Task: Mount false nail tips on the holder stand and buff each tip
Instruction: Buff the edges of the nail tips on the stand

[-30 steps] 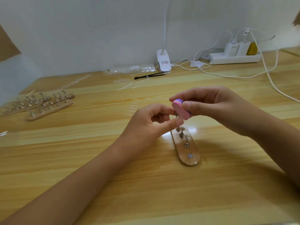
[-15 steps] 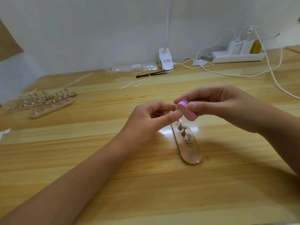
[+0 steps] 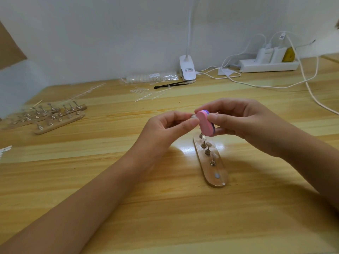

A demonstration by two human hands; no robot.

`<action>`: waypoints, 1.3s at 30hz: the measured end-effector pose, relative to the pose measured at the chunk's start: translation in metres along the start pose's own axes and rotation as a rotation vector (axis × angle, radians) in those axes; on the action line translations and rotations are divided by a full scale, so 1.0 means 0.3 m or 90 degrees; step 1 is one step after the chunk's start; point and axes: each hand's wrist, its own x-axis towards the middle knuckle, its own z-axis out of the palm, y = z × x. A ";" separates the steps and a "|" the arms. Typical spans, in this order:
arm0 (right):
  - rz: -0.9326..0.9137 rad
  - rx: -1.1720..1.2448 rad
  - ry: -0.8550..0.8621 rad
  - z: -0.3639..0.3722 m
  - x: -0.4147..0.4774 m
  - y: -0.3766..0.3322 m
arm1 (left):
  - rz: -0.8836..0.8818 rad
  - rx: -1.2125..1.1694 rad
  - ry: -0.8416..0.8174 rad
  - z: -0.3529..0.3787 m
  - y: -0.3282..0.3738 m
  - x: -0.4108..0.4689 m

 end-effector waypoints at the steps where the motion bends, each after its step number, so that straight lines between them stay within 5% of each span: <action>1: 0.009 0.004 -0.019 -0.005 -0.002 -0.004 | -0.001 -0.015 0.002 -0.001 0.002 0.000; 12: -0.016 0.050 0.065 0.028 0.001 0.007 | 0.007 -0.029 -0.010 -0.005 0.000 0.004; 39: -0.011 0.101 0.081 0.009 -0.001 -0.019 | -0.003 -0.009 0.005 0.006 -0.012 0.000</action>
